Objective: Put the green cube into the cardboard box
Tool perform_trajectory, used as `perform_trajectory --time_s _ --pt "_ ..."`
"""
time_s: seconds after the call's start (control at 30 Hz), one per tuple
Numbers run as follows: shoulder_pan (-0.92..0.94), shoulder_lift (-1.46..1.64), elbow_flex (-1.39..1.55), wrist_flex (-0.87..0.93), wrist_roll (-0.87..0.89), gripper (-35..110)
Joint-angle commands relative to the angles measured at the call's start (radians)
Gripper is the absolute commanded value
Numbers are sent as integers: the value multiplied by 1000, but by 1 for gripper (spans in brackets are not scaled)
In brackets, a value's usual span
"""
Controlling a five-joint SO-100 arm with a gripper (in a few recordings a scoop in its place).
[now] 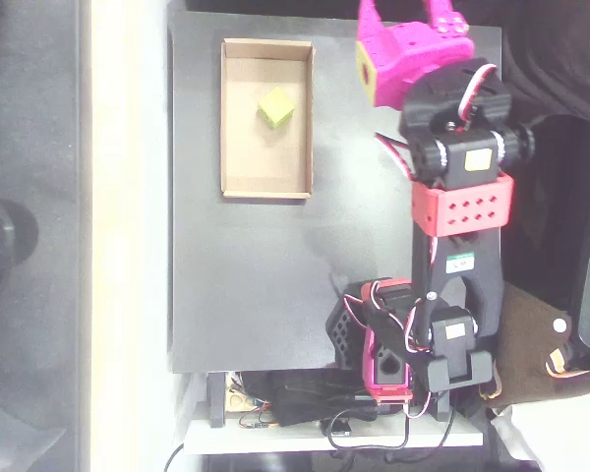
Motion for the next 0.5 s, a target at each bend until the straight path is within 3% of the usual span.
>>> perform_trajectory --time_s 0.0,0.47 --pt "61 69 -9 5 3 29" --pt "149 158 58 52 3 28"
